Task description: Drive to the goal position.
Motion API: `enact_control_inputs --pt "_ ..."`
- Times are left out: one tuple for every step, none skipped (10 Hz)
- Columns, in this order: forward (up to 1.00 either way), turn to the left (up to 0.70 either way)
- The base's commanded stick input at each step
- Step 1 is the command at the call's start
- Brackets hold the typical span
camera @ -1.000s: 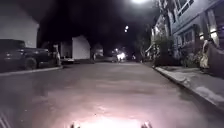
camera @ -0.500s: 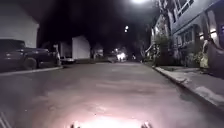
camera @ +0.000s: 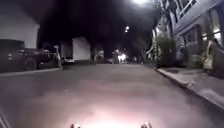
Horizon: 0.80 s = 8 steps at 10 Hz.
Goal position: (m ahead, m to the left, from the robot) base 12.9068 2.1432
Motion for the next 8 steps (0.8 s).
enact_control_inputs --pt "0.7 -0.35" --pt "0.7 -0.35" --pt "0.7 -0.35" --pt "0.7 -0.35" --pt "0.7 -0.35" --pt "0.7 -0.26" --pt "0.7 0.0" --pt "0.7 0.0"
